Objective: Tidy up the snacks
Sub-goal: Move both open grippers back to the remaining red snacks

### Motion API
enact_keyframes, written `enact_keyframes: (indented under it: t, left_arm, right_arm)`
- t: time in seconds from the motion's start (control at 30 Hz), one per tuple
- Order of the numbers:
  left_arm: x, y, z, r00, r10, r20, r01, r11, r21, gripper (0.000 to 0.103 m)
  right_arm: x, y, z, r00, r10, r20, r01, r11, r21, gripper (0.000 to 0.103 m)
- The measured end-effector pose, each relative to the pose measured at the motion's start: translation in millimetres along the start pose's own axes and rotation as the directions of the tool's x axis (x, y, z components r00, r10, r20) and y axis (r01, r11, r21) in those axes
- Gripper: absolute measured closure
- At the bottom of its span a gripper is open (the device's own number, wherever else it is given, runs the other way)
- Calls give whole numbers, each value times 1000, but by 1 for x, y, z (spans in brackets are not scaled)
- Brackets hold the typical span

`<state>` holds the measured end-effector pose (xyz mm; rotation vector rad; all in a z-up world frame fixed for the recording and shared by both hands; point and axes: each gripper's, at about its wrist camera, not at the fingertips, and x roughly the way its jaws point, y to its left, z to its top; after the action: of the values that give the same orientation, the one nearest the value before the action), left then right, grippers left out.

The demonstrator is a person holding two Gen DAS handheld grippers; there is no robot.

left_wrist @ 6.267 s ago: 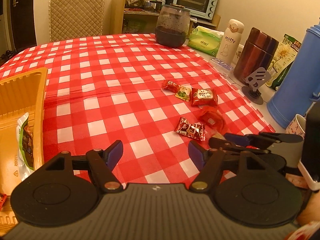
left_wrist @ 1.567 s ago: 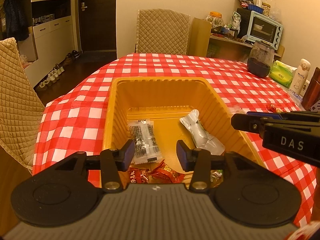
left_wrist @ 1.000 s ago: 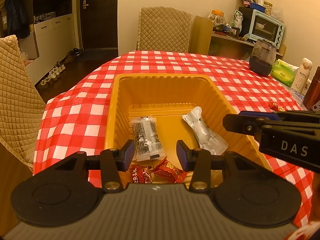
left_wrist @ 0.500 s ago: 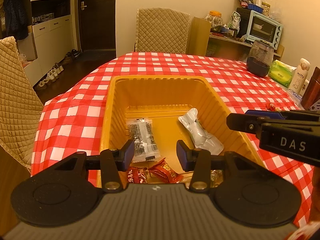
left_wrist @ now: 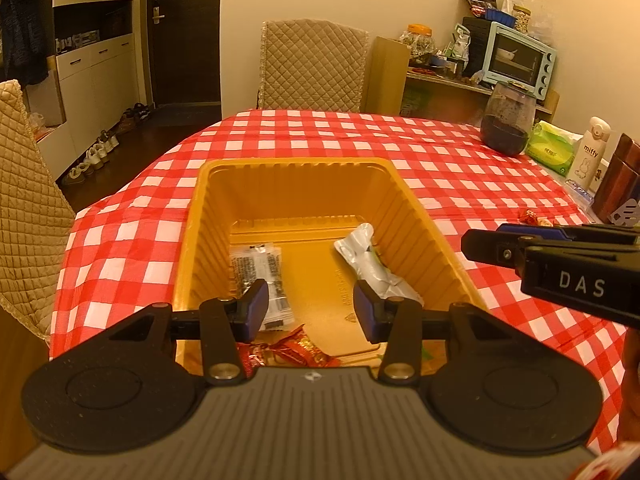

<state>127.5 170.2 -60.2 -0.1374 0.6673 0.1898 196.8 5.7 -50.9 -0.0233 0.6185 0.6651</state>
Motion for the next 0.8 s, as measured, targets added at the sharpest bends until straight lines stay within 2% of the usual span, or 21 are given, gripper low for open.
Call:
enact_keyframes:
  t: [0.2,0.43,0.73,0.8]
  left_arm:
    - [0,-12,7,1000,-15,12,15,1000,10,58]
    - [-1,-41,20,997,-66,38,65,997,38,56]
    - [10,-94,31,987,-152,42,148,985,84,48]
    - [12,-107,32,984,-172,41,167,981,99,40]
  right_arm:
    - [-7,-13,1,1000,-19,12,19,1000,20,70]
    - [-22,-41,2,996,-76,38,73,995,61,70]
    - [-50,-91,5,980,-186,68,179,979,98,69]
    - [-58,-104,6,975,-213,70,204,972,114,62]
